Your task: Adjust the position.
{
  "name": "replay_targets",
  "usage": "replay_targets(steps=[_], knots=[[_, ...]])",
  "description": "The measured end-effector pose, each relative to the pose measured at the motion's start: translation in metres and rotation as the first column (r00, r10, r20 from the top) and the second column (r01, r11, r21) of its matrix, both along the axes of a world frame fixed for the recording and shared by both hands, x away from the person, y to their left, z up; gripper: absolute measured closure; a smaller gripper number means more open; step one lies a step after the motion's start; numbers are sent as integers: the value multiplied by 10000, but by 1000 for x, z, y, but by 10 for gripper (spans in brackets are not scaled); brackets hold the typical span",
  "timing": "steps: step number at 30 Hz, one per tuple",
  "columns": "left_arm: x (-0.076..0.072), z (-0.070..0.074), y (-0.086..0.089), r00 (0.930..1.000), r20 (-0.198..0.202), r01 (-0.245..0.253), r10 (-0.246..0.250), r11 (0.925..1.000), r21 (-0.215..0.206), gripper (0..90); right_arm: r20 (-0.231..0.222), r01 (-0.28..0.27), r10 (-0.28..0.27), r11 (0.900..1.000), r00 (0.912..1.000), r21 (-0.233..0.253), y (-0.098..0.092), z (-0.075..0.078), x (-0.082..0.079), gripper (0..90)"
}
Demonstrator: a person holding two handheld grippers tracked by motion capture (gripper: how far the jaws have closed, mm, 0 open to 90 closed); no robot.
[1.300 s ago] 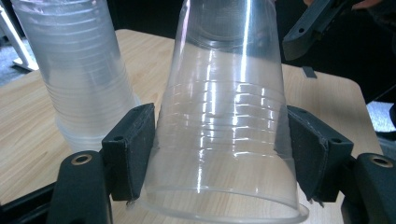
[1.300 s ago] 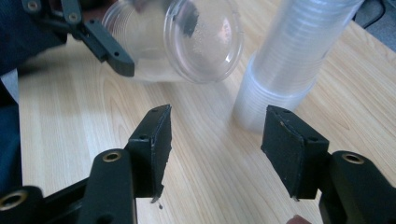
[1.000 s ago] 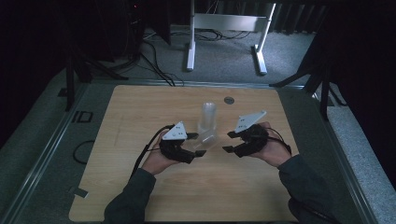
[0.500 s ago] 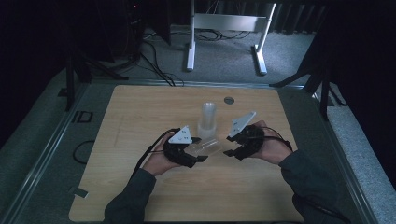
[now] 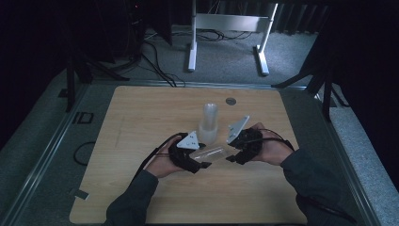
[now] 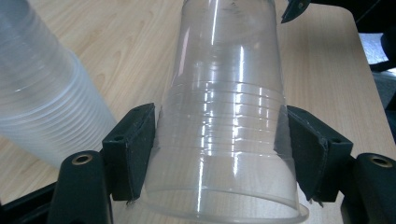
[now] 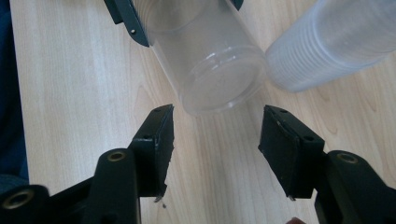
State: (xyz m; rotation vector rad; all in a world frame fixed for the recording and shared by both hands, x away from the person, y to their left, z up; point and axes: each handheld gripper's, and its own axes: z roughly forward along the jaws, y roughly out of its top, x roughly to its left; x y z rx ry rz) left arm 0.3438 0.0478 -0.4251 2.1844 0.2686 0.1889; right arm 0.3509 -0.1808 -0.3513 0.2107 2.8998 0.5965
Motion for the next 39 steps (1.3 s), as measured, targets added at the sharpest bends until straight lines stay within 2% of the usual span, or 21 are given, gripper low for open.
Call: replay_targets(steps=[8, 14, 23, 39], knots=[[-2, -1, -6, 9997, 31, 240, -241, 9987, 448, 301, -139, -172, 166, 9989, 9998, -439, 3, -1, 0, 426], [-2, -1, -7, 9996, 52, 276, -279, 9982, 524, 302, -379, -375, 341, 9951, 9987, -911, 6, -3, -2, 400], [-4, -4, -11, 9992, 146, 368, -384, 9947, 963, 303, -583, -583, 515, 9907, 9970, -1231, 11, -6, -2, 366], [-6, -7, -17, 9977, 254, 584, -626, 9884, 1404, 306, -740, -973, 849, 9782, 9936, -1837, 20, -11, -3, 339]])
